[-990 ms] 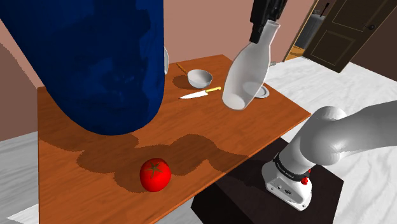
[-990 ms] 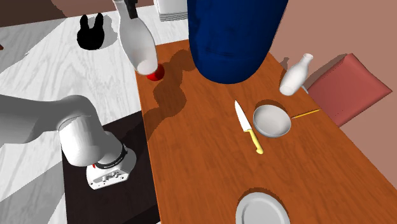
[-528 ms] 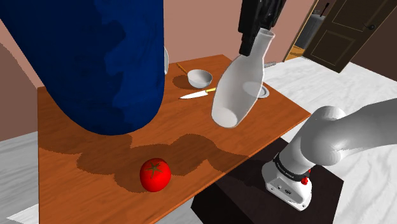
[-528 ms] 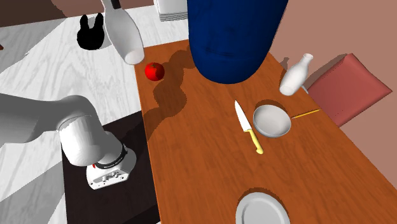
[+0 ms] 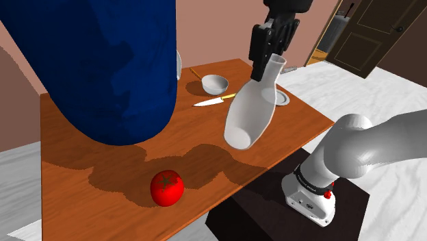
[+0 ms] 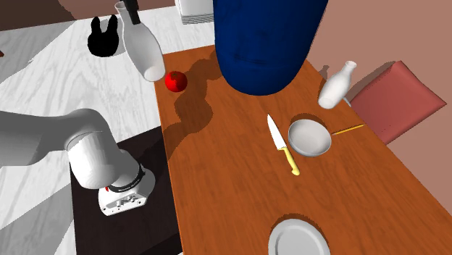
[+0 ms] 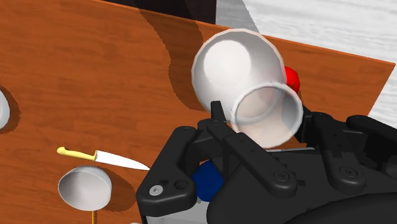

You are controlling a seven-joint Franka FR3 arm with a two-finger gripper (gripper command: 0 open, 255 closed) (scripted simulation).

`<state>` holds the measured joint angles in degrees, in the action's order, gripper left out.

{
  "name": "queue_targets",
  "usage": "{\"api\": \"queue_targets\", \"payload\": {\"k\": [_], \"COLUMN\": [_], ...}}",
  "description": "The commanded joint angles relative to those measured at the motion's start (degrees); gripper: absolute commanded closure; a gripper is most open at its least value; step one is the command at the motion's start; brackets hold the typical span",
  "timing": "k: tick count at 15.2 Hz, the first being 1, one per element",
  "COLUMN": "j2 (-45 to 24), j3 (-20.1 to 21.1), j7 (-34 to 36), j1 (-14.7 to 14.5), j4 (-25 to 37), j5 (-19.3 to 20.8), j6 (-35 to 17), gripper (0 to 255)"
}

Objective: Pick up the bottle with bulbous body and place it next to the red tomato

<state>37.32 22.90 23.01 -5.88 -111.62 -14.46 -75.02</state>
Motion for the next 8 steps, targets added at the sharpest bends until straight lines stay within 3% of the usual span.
{"api": "queue_targets", "payload": {"k": [1, 8], "j2": [0.7, 3.1], "j3": [0.0, 0.6], "j7": [-0.3, -1.0], "j1": [-0.1, -0.7], "j4": [-2.1, -9.2], "j5": [-0.2, -1.0], "j6": [-1.4, -6.2], "gripper": [255, 255]}}
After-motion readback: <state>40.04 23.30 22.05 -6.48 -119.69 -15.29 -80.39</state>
